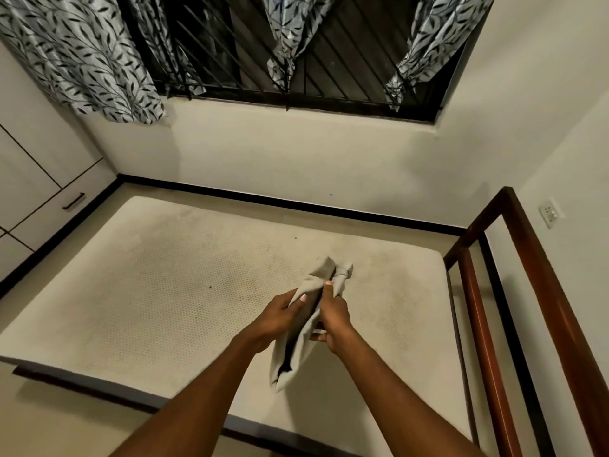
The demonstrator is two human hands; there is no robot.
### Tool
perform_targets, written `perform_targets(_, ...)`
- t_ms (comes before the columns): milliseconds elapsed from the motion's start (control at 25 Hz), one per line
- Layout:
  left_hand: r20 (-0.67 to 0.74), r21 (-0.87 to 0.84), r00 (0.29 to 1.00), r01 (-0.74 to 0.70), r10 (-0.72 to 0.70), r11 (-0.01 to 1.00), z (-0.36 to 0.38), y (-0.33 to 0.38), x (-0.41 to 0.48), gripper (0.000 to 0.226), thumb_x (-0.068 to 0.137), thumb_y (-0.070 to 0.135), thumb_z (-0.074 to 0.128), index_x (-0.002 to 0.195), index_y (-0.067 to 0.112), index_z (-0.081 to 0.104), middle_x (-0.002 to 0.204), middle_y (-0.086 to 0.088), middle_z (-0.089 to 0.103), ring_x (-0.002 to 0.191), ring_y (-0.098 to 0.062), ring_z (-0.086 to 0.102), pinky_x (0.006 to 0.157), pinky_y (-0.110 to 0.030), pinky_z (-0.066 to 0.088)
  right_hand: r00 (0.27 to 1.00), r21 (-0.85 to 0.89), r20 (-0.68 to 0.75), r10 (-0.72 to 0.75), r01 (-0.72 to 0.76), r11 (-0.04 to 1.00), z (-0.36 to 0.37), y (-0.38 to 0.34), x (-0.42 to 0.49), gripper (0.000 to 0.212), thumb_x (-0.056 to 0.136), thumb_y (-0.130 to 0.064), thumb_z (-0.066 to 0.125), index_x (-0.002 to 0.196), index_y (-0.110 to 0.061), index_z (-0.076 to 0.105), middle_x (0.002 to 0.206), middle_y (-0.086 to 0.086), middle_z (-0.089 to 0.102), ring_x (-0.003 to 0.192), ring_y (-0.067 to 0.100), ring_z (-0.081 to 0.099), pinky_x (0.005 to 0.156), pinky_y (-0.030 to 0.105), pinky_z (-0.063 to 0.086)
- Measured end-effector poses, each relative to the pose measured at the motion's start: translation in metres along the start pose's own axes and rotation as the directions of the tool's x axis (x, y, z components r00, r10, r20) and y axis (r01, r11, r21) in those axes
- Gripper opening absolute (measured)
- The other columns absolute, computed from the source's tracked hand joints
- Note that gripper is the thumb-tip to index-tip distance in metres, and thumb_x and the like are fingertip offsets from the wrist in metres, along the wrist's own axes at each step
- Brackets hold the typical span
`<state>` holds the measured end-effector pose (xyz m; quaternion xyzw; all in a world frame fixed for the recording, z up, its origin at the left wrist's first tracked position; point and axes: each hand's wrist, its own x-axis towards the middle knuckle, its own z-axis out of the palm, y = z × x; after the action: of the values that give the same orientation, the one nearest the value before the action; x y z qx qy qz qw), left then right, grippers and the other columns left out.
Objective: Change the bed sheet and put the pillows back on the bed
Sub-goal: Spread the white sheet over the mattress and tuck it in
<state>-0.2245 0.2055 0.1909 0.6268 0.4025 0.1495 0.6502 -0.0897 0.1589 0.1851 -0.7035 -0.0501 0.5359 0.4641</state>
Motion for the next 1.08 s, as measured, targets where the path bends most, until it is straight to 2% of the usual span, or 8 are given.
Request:
perform_targets(320, -0.348, -0.269, 0.937, -0.063, -0.036, 0.961, -0.075, 0.047, 0.061, 0.029, 0.107, 0.045, 0.053, 0.126, 0.029, 0.068, 0.117, 0.002, 0.076, 0.112, -0.022, 0.072, 0.099, -0.044, 0.058, 0.940, 0.126, -0.329, -0.090, 0.138, 0.983, -0.033, 0.011, 0.038, 0.038, 0.109, -0.031, 0.050, 0.133, -0.005, 0.063, 0.110, 0.019, 0.071, 0.087, 0.035, 0.072, 0.057, 0.035, 0.059)
perform_targets(400, -0.376, -0.280, 0.926, -0.131, 0.017, 0.951, -0.091, 0.070, 0.075, 0.033, 0.107, 0.046, 0.052, 0.132, 0.029, 0.065, 0.119, 0.003, 0.075, 0.113, -0.021, 0.071, 0.097, -0.041, 0.058, 0.939, 0.145, -0.343, 0.002, 0.051, 0.988, -0.041, 0.041, 0.042, 0.037, 0.107, -0.026, 0.055, 0.134, -0.002, 0.060, 0.102, 0.017, 0.071, 0.083, 0.037, 0.074, 0.064, 0.042, 0.062)
perform_targets(520, -0.387, -0.280, 0.918, -0.205, 0.085, 0.938, -0.105, 0.091, 0.095, 0.038, 0.106, 0.046, 0.052, 0.138, 0.027, 0.062, 0.123, 0.002, 0.075, 0.116, -0.019, 0.071, 0.101, -0.041, 0.057, 0.960, 0.152, -0.194, 0.201, -0.173, 0.973, -0.038, 0.067, 0.041, 0.035, 0.105, -0.025, 0.060, 0.134, -0.008, 0.051, 0.104, 0.015, 0.072, 0.083, 0.035, 0.077, 0.068, 0.041, 0.061)
perform_targets(600, -0.375, -0.271, 0.919, -0.232, 0.120, 0.934, -0.111, 0.100, 0.104, 0.042, 0.105, 0.048, 0.054, 0.138, 0.024, 0.063, 0.122, 0.000, 0.076, 0.114, -0.021, 0.072, 0.103, -0.044, 0.056, 0.970, -0.016, -0.127, 0.208, -0.212, 0.977, -0.031, 0.062, 0.043, 0.034, 0.103, -0.032, 0.060, 0.131, -0.014, 0.053, 0.100, 0.011, 0.077, 0.078, 0.030, 0.078, 0.062, 0.036, 0.060)
perform_targets(720, -0.335, -0.241, 0.930, -0.241, 0.152, 0.940, -0.116, 0.106, 0.107, 0.044, 0.105, 0.048, 0.055, 0.140, 0.022, 0.063, 0.124, 0.000, 0.075, 0.116, -0.020, 0.071, 0.104, -0.047, 0.056, 0.993, -0.375, -0.060, 0.105, -0.120, 0.919, -0.016, 0.031, 0.042, 0.034, 0.098, -0.041, 0.061, 0.123, -0.018, 0.059, 0.088, 0.004, 0.080, 0.073, 0.026, 0.077, 0.060, 0.033, 0.061)
perform_targets(840, -0.311, -0.197, 0.933, -0.252, 0.184, 0.947, -0.119, 0.099, 0.106, 0.046, 0.104, 0.051, 0.055, 0.141, 0.023, 0.062, 0.129, 0.002, 0.072, 0.121, -0.018, 0.068, 0.108, -0.050, 0.053, 0.983, -0.619, -0.078, -0.167, 0.083, 0.781, 0.000, -0.017, 0.040, 0.024, 0.091, -0.034, 0.065, 0.092, -0.012, 0.074, 0.077, 0.004, 0.078, 0.070, 0.026, 0.077, 0.068, 0.045, 0.066)
perform_targets(960, -0.286, -0.150, 0.934, -0.263, 0.213, 0.953, -0.117, 0.091, 0.097, 0.046, 0.104, 0.055, 0.052, 0.142, 0.031, 0.060, 0.135, 0.008, 0.068, 0.128, -0.012, 0.063, 0.113, -0.046, 0.049, 0.953, -0.384, -0.029, -0.303, 0.269, 0.883, 0.022, -0.070, 0.033, 0.023, 0.096, -0.033, 0.062, 0.092, -0.017, 0.078, 0.087, 0.003, 0.079, 0.077, 0.025, 0.076, 0.077, 0.049, 0.064)
perform_targets(1080, -0.163, -0.129, 0.960, -0.248, 0.226, 0.960, -0.101, 0.079, 0.082, 0.045, 0.102, 0.056, 0.053, 0.141, 0.034, 0.061, 0.134, 0.008, 0.069, 0.129, -0.014, 0.062, 0.112, -0.048, 0.050, 0.984, 0.117, 0.137, -0.116, 0.100, 0.988, 0.047, -0.120, 0.024, 0.047, 0.100, -0.063, 0.052, 0.117, -0.021, 0.066, 0.118, 0.016, 0.073, 0.100, 0.041, 0.073, 0.080, 0.056, 0.063)
